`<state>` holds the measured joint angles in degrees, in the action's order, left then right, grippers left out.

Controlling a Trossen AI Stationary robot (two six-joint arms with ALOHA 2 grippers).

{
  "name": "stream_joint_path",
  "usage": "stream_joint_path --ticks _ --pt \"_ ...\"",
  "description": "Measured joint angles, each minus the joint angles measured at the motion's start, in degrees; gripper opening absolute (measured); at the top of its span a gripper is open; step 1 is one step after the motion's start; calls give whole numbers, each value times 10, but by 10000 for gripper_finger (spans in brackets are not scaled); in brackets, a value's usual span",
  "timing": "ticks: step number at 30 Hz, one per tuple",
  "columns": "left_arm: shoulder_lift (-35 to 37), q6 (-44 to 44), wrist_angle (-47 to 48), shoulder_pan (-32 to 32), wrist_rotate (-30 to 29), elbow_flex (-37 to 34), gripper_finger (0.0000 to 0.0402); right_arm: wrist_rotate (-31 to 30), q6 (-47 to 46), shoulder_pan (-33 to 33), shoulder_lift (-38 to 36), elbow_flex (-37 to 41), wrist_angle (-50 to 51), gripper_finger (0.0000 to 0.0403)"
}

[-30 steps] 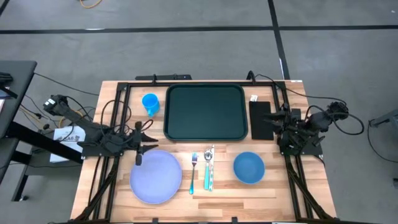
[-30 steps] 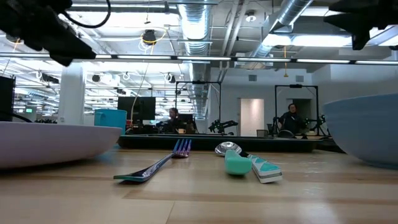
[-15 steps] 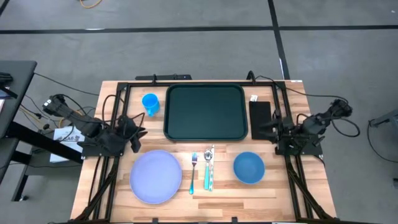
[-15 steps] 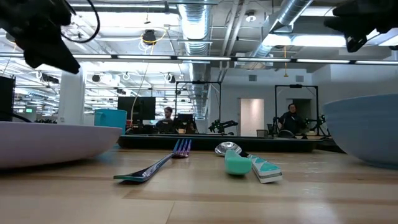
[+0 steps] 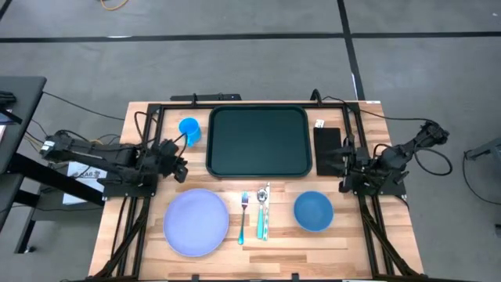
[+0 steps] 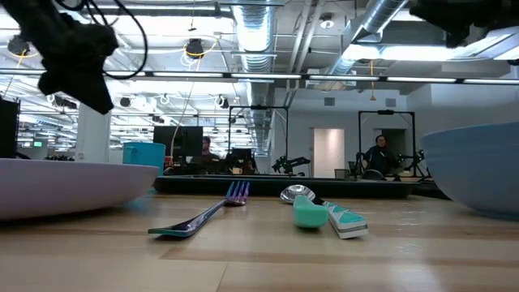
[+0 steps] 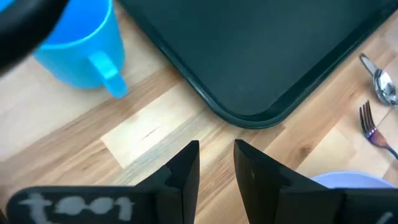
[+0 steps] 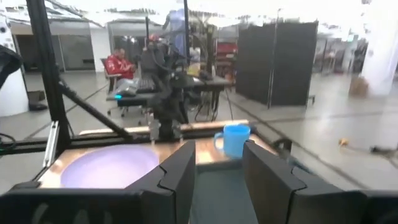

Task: Set up tray
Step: Put the blue mug on the black serving tray

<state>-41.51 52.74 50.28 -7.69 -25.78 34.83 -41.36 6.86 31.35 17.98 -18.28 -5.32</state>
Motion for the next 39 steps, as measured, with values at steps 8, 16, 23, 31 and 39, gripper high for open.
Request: stream_joint_path --ticks 8,16,23,31,39 --pt "-92 -85 -1 106 59 84 87 4 70 0 75 0 -174 123" --pt "-181 -82 126 244 133 186 87 5 130 0 143 0 -302 123" --pt "-240 -141 147 318 188 210 87 -5 130 0 146 0 -312 123" --pt "-281 -156 127 332 230 210 90 -10 127 0 146 0 -311 123" --pt "-302 -190 126 332 237 210 152 -10 127 0 146 0 -310 123"
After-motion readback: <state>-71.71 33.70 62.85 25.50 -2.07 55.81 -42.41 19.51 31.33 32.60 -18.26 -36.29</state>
